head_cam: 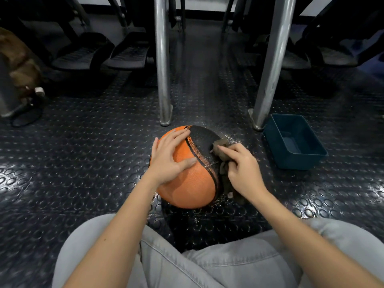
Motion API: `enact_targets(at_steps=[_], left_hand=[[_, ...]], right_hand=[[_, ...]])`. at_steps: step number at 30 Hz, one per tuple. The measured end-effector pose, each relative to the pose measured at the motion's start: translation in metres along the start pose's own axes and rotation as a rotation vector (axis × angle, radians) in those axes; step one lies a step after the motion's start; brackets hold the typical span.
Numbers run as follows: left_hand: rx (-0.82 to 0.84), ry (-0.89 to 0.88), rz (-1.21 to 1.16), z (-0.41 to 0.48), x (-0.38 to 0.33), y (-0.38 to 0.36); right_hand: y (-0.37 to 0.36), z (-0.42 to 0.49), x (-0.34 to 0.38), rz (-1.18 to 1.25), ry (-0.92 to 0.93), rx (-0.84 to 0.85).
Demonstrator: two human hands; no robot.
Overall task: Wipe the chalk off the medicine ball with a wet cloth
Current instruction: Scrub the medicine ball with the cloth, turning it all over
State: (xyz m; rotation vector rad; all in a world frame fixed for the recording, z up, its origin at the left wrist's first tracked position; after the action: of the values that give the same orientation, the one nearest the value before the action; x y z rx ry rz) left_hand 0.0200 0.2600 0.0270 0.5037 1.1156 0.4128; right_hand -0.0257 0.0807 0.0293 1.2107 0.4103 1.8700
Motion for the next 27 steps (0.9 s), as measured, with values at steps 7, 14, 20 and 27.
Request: enact_targets(at_steps=[7, 14, 20, 27], left_hand=[[0.047, -0.003, 0.088, 0.002, -0.016, -0.014], [-0.133, 0.016, 0.039, -0.001, -0.007, -0.002], [-0.211, -0.027, 0.013, -0.002, -0.006, 0.003], [-0.194, -0.072, -0.026, 0.0, -0.01, -0.002]], right_hand=[[0.014, 0.021, -0.026, 0.043, -0.191, -0.057], [0.062, 0.03, 0.001, 0.272, 0.032, -0.342], [0.063, 0.032, -0.006, 0.199, -0.064, -0.439], [0.013, 0.02, -0.014, 0.094, -0.073, 0.008]])
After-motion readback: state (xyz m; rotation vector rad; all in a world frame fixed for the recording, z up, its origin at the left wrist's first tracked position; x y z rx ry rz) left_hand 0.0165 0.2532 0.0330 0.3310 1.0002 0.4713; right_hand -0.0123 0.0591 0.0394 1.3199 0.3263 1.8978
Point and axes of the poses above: each hand's wrist, its own z-axis towards the middle knuckle, its own y-axis out of the back of the hand, x = y × z, the point moved 8 cm from there along z, towards the middle knuckle, and after that the axes turned 10 degrees about -x, right-handed, at the moved point
